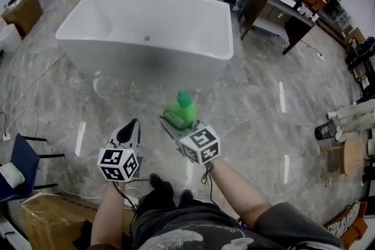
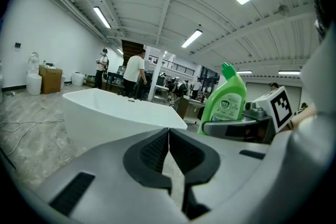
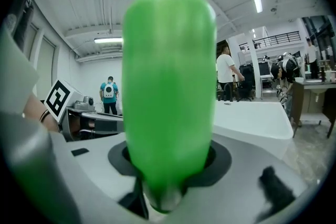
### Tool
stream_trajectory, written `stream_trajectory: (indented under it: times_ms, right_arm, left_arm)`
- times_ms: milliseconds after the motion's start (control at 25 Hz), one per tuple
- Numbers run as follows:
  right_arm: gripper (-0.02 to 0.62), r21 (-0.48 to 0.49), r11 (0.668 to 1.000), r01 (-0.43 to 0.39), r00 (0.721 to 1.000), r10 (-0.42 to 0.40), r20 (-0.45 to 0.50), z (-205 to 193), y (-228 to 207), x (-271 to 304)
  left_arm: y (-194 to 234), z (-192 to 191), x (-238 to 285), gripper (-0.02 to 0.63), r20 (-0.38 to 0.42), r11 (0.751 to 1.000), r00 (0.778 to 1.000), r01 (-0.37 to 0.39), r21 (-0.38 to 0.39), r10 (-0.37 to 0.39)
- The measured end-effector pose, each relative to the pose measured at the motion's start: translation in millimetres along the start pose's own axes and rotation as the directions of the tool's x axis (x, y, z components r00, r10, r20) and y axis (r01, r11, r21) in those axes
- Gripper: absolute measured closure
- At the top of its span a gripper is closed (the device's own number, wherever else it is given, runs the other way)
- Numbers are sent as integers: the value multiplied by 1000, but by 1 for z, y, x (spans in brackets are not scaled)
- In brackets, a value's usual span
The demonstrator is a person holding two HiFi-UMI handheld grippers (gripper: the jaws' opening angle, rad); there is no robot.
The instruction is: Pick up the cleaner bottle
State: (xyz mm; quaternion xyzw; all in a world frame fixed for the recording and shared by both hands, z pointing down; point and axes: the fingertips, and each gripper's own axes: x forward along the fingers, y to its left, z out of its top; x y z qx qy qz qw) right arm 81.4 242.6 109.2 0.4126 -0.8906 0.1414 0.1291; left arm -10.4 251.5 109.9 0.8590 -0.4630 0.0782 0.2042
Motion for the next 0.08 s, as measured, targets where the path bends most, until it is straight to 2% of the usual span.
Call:
stream_trajectory:
  times_ms: [80]
  right_arm:
    - [403,-1,1000,2,1000,-2,4,-4,5,-14]
  left_arm:
    - [-12,-5,-8,591,5,1000,1000,2,-4,-2]
